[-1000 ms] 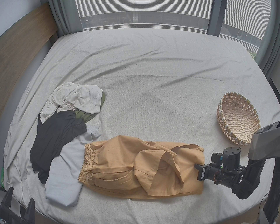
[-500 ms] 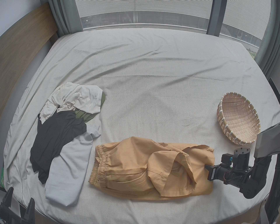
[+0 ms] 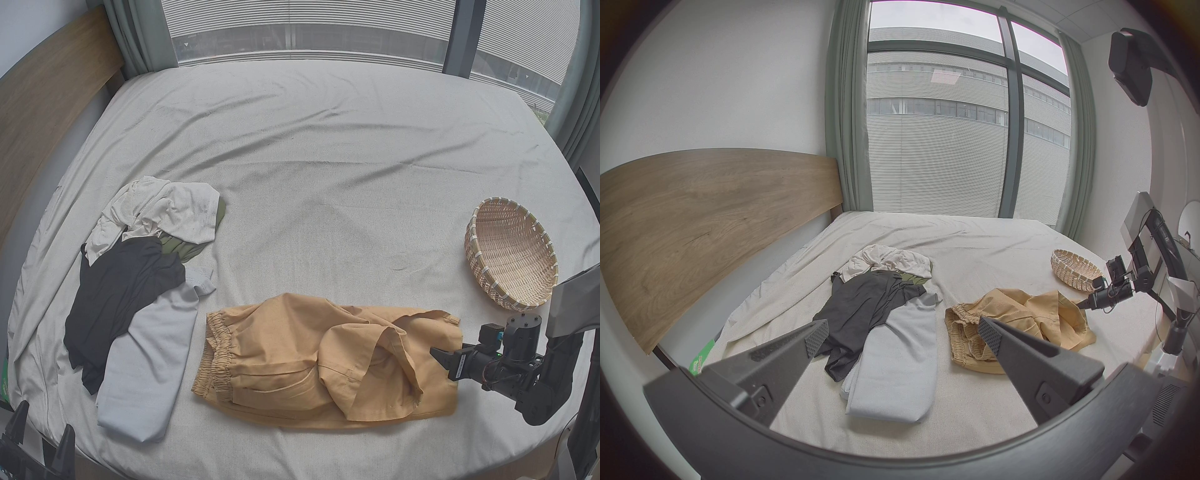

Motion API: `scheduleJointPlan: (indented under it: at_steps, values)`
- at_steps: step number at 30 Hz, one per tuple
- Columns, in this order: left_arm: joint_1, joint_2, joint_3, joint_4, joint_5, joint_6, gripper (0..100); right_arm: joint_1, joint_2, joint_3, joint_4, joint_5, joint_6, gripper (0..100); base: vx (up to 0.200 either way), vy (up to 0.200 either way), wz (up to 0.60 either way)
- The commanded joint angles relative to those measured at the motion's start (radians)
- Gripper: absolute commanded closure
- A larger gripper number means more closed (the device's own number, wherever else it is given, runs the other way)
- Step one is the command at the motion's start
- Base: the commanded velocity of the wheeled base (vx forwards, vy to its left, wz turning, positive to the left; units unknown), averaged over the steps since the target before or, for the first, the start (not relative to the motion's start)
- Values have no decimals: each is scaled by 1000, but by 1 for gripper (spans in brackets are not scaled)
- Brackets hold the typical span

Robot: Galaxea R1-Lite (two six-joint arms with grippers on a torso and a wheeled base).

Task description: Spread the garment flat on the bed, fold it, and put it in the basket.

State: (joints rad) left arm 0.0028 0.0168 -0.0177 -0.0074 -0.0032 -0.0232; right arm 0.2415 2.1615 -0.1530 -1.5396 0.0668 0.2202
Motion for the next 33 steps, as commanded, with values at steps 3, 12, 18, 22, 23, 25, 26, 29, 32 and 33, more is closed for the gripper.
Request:
scheduleJointPlan:
  at_steps: [3,12,18,22,23,25,26,29,32,33]
  values:
    - [0,-17,18,0,-3,3,0,-1,-192,46,-1,1,10,0,0,0,0]
    - [0,-17,18,1,-6,5,0,170,-393,56,-1,47,21,0,0,0,0]
    - [0,-17,18,1,-4,0,0,320,-385,53,-1,59,62,0,0,0,0]
    - [0,-17,18,1,-4,0,0,377,-358,52,-1,59,79,0,0,0,0]
    - [0,-17,18,1,-4,0,0,387,-333,47,-1,59,80,0,0,0,0]
    - [0,-17,18,1,-4,-1,0,397,-312,44,-1,59,90,0,0,0,0]
    - [0,-17,18,1,-4,-1,0,403,-301,41,-1,59,97,0,0,0,0]
    - [0,-17,18,1,-4,-1,0,429,-279,39,-1,59,119,0,0,0,0]
    - [0,-17,18,1,-4,-4,0,458,-247,41,-1,59,130,0,0,0,0]
    - [0,-17,18,1,-4,-4,0,466,-238,41,-1,57,130,0,0,0,0]
